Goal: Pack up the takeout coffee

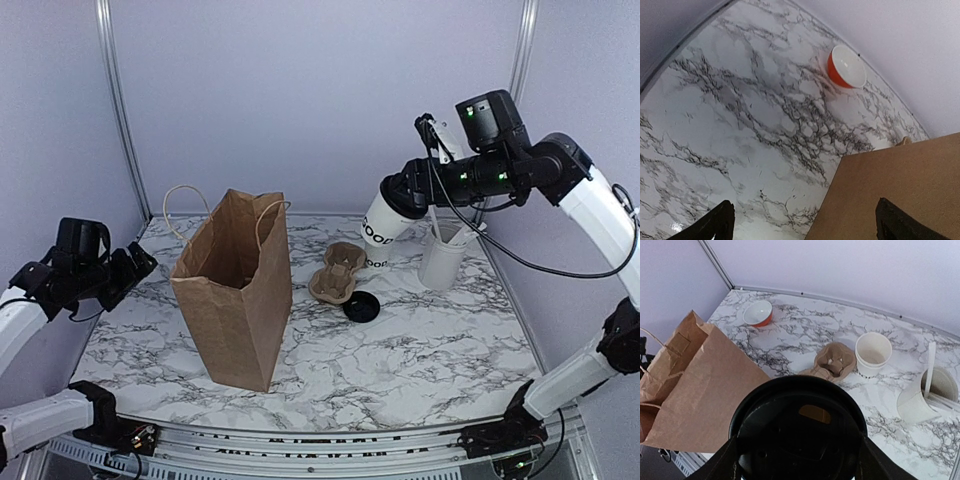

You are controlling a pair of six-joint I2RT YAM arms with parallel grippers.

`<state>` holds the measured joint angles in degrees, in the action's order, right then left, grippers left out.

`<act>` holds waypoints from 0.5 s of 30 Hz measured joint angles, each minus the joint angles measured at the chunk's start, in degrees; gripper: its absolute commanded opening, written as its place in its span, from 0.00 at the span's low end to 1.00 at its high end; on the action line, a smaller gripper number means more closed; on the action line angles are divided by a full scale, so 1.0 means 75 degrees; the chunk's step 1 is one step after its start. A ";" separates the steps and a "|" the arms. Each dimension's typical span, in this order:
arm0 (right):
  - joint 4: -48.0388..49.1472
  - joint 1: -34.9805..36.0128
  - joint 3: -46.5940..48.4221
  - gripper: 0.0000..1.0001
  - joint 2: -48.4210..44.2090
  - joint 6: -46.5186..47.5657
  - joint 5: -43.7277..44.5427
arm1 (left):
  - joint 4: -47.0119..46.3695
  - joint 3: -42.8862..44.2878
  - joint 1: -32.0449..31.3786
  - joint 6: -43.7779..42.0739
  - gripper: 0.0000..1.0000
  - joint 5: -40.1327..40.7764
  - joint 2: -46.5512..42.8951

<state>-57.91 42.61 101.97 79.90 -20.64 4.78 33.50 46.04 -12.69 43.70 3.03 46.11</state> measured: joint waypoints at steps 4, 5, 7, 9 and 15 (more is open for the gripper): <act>-0.0169 0.0000 0.1078 0.63 0.0431 0.0306 -0.0006 | -0.0498 -0.1373 0.0006 0.0134 0.99 -0.0860 0.0076; -0.0204 0.0000 0.1311 0.63 0.0530 0.0373 -0.0023 | -0.0586 -0.1667 0.0000 0.0175 0.99 -0.1029 0.0105; -0.0268 0.0000 0.1751 0.63 0.0720 0.0493 -0.0058 | -0.0851 -0.2194 -0.0061 0.0280 0.99 -0.1253 0.0140; -0.0350 0.0000 0.2136 0.64 0.0883 0.0603 -0.0119 | -0.1084 -0.2600 -0.0187 0.0382 0.99 -0.1393 0.0184; -0.0402 0.0000 0.3118 0.64 0.1253 0.0854 -0.0318 | -0.1967 -0.3214 -0.1521 0.0924 0.99 -0.1364 0.0799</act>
<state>-60.93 42.61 125.36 89.30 -14.24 2.39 18.74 21.93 -24.10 50.63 -7.20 52.10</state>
